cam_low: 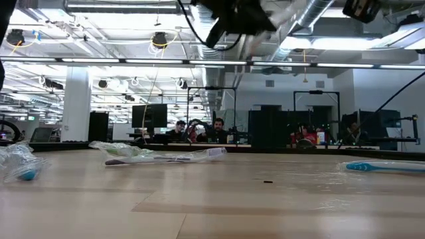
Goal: Pick & Place toothbrushing station
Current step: Put the top orange toothbrush into the black organizer
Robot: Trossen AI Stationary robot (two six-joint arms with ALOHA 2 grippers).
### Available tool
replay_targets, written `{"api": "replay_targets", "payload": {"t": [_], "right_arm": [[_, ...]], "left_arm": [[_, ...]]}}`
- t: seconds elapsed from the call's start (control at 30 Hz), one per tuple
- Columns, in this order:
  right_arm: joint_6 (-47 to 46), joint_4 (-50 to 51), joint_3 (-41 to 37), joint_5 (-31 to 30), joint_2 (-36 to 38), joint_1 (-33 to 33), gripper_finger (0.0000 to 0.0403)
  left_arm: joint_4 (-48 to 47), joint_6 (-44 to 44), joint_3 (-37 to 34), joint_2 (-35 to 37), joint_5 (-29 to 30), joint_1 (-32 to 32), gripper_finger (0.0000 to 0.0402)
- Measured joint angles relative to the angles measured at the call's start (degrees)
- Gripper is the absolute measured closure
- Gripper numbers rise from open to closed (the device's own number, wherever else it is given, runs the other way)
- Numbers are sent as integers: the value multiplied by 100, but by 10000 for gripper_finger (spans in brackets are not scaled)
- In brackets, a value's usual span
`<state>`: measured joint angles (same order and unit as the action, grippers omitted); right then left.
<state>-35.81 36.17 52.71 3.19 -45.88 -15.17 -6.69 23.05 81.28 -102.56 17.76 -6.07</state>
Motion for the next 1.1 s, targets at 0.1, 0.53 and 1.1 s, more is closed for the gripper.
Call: {"api": "replay_targets", "payload": {"t": [0.1,0.53,1.1], "right_arm": [[-22,-295,-2,-23,171,99,403],[-24,-1526,-2,-25,641,415,403],[-24,-2651,-2,-49,727,410,369]], "left_arm": [[199,31,7,105,61,2,361],[1630,173,4,225,-18,-91,361],[3248,325,4,225,-405,-466,361]]}}
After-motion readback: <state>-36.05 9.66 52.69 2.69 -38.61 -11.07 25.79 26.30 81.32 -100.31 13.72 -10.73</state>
